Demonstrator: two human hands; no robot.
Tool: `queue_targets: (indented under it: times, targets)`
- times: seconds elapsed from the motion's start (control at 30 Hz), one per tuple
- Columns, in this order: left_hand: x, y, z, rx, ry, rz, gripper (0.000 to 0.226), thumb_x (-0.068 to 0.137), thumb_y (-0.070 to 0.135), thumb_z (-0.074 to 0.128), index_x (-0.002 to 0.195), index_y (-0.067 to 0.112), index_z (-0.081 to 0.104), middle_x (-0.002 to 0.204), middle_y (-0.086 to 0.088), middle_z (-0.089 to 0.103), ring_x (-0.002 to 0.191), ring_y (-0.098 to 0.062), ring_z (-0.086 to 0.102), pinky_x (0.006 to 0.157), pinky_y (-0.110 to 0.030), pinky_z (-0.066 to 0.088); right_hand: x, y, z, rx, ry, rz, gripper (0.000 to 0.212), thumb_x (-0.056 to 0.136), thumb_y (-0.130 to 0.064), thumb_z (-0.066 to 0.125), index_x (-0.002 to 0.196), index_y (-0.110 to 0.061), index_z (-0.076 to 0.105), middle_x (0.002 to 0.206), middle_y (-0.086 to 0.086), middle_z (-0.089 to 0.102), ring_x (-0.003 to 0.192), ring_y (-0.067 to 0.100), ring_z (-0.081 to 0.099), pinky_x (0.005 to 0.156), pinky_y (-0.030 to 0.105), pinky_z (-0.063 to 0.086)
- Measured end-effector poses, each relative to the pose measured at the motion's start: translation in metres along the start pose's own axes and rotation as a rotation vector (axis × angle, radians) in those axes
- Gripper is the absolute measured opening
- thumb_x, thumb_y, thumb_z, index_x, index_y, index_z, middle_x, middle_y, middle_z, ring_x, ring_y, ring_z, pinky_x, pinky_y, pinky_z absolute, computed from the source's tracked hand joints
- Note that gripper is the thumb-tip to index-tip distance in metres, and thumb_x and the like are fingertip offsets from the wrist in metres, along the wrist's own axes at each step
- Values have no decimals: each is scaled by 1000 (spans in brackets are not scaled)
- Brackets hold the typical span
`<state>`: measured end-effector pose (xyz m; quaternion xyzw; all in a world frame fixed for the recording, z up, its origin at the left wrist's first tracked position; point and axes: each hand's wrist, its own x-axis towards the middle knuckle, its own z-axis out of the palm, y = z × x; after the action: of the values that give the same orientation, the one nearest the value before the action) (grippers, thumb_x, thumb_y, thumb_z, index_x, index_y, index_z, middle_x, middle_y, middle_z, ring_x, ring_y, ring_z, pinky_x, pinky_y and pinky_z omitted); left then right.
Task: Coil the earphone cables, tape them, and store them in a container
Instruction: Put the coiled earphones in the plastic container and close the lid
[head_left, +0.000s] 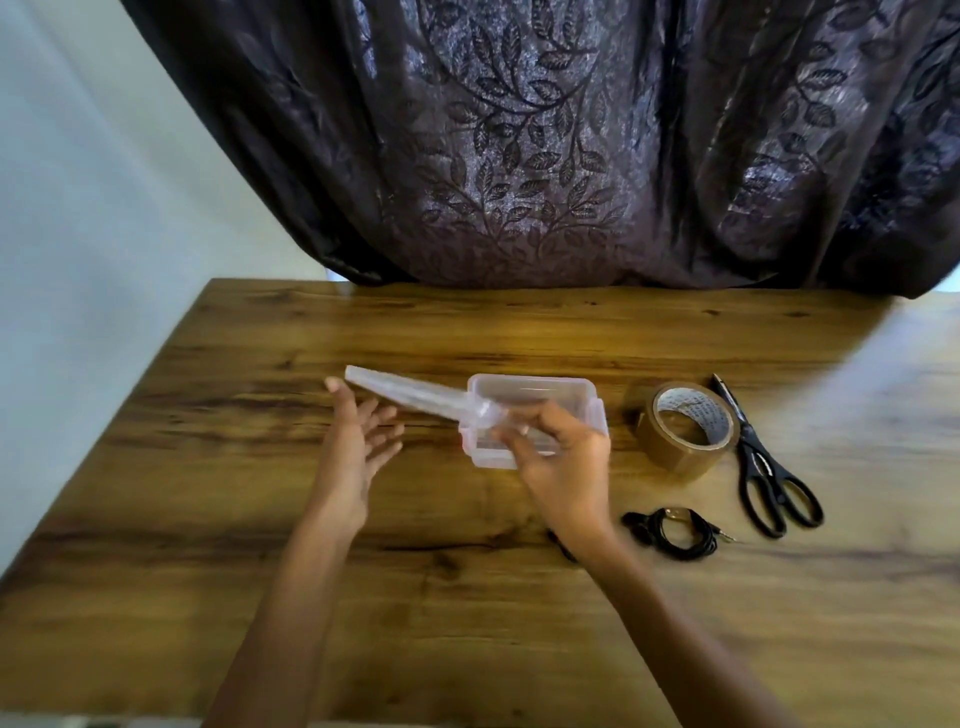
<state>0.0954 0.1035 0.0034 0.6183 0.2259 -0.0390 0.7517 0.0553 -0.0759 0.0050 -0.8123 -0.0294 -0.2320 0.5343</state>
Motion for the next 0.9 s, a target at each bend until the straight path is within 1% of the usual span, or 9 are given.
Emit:
queue_targets:
  times: [0.07, 0.17, 0.23, 0.33, 0.43, 0.57, 0.73, 0.8, 0.9]
  targets:
    - [4, -1, -12, -108, -33, -62, 75, 90, 63, 20, 134, 7, 40, 105, -7, 61, 97, -21, 59, 86, -34, 45, -9, 3, 19, -143, -12, -227, 15, 70, -6, 78, 78, -17, 73, 81, -17, 71, 77, -4, 64, 68, 13, 50]
    - [-3, -9, -22, -55, -4, -48, 42, 97, 43, 33, 111, 12, 57, 97, -4, 65, 90, -16, 61, 77, -28, 47, -18, 14, 46, -310, -85, -527, 14, 70, -4, 75, 80, -14, 74, 77, -3, 74, 70, 10, 69, 59, 23, 55]
    - [-8, -16, -26, -12, 46, -61, 22, 97, 27, 43, 103, 15, 61, 95, -3, 67, 84, -13, 63, 73, -26, 48, -22, 21, 61, -367, -170, -637, 14, 73, -1, 70, 82, -12, 72, 76, 1, 73, 68, 15, 69, 55, 28, 56]
    - [-7, -32, -35, 108, 166, -41, 15, 93, 16, 50, 102, 14, 62, 95, -4, 68, 83, -15, 63, 71, -26, 47, -29, 27, 78, -451, -303, -731, 11, 75, -6, 64, 80, -12, 71, 76, 3, 72, 69, 17, 68, 56, 28, 55]
    - [-8, -45, -41, 264, 197, 32, 24, 92, 13, 52, 114, 13, 61, 106, -5, 67, 96, -21, 62, 79, -29, 46, -37, 29, 88, -518, -418, -746, 15, 68, -10, 77, 82, -11, 71, 79, 4, 72, 73, 18, 68, 62, 29, 57]
    - [-14, -54, -46, 372, 235, 116, 26, 91, 8, 52, 113, 18, 62, 104, -2, 66, 95, -17, 62, 76, -28, 48, -47, 30, 94, -582, -536, -711, 25, 64, -10, 79, 87, -9, 71, 85, 6, 72, 81, 20, 68, 68, 32, 58]
    - [-22, -59, -45, 548, 300, 191, 33, 88, 4, 56, 120, 11, 60, 114, -7, 65, 97, -17, 59, 76, -29, 46, -54, 32, 89, -582, -595, -650, 36, 56, -9, 85, 89, -9, 71, 90, 6, 72, 87, 20, 68, 73, 33, 58]
    - [-20, -64, -45, 585, 314, 214, 34, 87, 6, 58, 120, 13, 60, 113, -6, 64, 105, -23, 58, 81, -31, 48, -56, 33, 84, -500, -577, -609, 37, 57, -6, 84, 92, -6, 70, 93, 8, 72, 89, 21, 68, 75, 33, 58]
    - [-18, -69, -45, 666, 319, 248, 31, 84, 20, 60, 115, 23, 59, 105, -6, 66, 105, -32, 58, 82, -46, 52, -63, 35, 64, -415, -406, -538, 20, 71, -4, 74, 91, -7, 70, 94, 8, 72, 89, 20, 68, 73, 32, 58]
